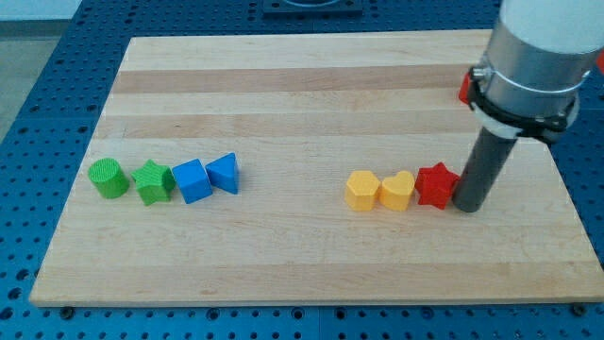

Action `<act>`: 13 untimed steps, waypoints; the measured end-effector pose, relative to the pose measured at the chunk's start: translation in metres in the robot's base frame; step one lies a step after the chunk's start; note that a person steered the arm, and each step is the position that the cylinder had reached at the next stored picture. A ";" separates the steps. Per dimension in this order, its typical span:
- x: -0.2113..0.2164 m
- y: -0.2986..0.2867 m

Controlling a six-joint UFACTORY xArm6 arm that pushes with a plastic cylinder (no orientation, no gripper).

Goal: Move the red circle towards the center right

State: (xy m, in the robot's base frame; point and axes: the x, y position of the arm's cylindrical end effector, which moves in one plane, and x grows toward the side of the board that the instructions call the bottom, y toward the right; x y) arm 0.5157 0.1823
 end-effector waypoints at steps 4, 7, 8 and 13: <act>-0.129 -0.067; -0.293 0.057; -0.289 0.057; -0.104 0.077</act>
State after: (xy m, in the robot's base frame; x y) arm 0.4113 0.2590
